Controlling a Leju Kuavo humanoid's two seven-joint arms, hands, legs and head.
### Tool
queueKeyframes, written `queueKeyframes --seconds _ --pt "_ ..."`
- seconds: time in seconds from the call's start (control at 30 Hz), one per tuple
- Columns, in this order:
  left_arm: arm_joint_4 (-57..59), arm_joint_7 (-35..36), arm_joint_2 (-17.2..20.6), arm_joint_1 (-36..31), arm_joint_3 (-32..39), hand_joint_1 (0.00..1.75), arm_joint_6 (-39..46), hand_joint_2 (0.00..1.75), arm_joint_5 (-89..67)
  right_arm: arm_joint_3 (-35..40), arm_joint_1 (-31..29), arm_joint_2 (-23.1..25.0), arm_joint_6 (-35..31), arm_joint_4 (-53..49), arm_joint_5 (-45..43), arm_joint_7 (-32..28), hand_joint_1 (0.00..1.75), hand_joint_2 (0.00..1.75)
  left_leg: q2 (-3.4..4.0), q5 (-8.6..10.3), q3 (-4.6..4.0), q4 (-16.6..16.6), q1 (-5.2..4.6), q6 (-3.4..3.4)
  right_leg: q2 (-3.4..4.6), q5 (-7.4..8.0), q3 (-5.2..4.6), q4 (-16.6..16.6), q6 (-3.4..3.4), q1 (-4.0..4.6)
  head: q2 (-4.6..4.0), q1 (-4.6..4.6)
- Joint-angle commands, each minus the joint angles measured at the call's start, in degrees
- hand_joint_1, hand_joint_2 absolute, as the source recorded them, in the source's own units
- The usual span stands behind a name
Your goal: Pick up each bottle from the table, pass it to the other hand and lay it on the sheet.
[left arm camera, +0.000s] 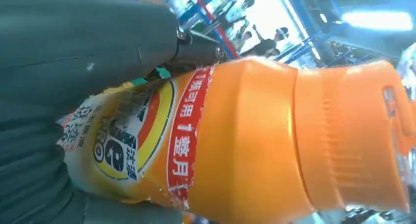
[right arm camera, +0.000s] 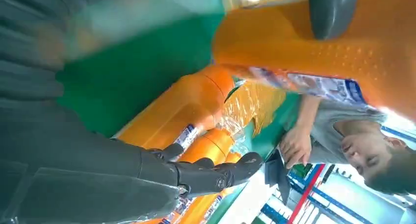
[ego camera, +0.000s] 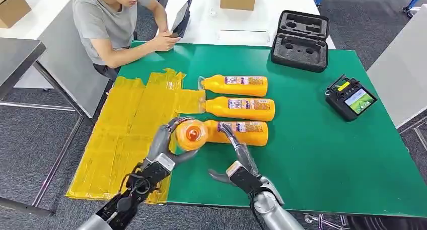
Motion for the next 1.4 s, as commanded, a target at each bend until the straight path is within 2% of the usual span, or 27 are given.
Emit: queueKeyframes --seconds 0.03,0.23,0.3,0.47,0.63,0.93,1.2,1.23,1.4 --pt "-5.33 4.11 4.61 0.70 2.86 1.69 0.63 1.75 -8.07 -0.78 0.20 -0.89 -0.34 -0.65 -0.47 0.11 0.00 1.75 0.18 -0.03 0.09 -0.02 0.04 -0.07 0.14 0.02 0.06 -0.04 -0.10 0.05 0.00 0.02" --pt "-9.67 8.56 5.35 1.20 3.93 1.73 0.22 1.75 -14.67 -1.28 1.25 -1.50 -0.28 -1.80 -0.65 0.11 0.00 1.75 0.12 -0.01 0.04 0.02 0.06 -0.10 0.07 0.02 0.01 0.01 -0.13 0.07 0.00 0.00" --pt "-9.90 9.93 5.51 1.03 4.23 1.68 0.12 1.75 -16.62 -1.35 1.19 -1.47 -0.19 -1.70 -0.65 0.11 0.00 1.75 0.06 0.00 0.06 -0.02 0.07 -0.10 0.02 0.03 0.06 -0.05 -0.13 0.08 0.00 0.00" --pt "-10.63 15.68 5.68 0.97 4.78 1.75 2.42 1.75 -27.21 -1.63 1.30 -1.49 0.15 -1.66 -0.61 0.11 0.00 1.75 0.06 0.01 0.00 0.00 0.03 -0.07 0.02 0.01 -0.01 0.00 -0.09 0.04 0.00 0.00" --pt "-10.54 19.15 6.05 1.34 4.92 1.71 3.56 1.75 -32.91 -1.59 1.48 -1.35 0.30 -1.71 -0.48 0.11 0.00 1.75 0.06 -0.01 0.04 -0.02 0.01 -0.05 0.03 0.00 0.02 -0.01 -0.07 0.02 0.00 0.00" --pt "-8.09 30.62 4.98 0.97 7.35 1.68 4.57 1.75 -47.91 -0.61 1.61 -1.48 0.04 -4.01 0.58 0.11 0.00 1.75 0.08 0.01 0.04 -0.02 0.02 -0.07 0.05 0.02 0.02 -0.01 -0.09 0.02 0.00 0.00" --pt "-8.30 32.71 4.06 1.84 8.96 1.68 4.09 1.75 -50.35 0.52 2.09 -1.92 -0.03 -5.65 1.22 0.11 0.00 1.75 0.05 0.00 0.04 -0.02 0.01 -0.04 0.02 0.01 0.03 -0.03 -0.06 0.01 0.00 0.02" --pt "-8.46 33.46 3.87 2.09 9.63 1.64 4.54 1.75 -51.49 1.03 2.18 -2.08 -0.13 -6.28 1.35 0.11 0.00 1.75 0.09 -0.01 0.08 -0.03 0.03 -0.07 0.05 0.01 0.06 -0.05 -0.09 0.04 0.00 0.00" --pt "-8.75 37.05 3.76 2.65 11.57 1.68 4.23 1.75 -55.65 1.60 2.26 -1.87 0.04 -6.57 1.57 0.11 0.00 1.75 0.08 0.00 0.04 -0.01 0.03 -0.06 0.04 0.01 0.02 -0.02 -0.07 0.03 0.00 0.00"
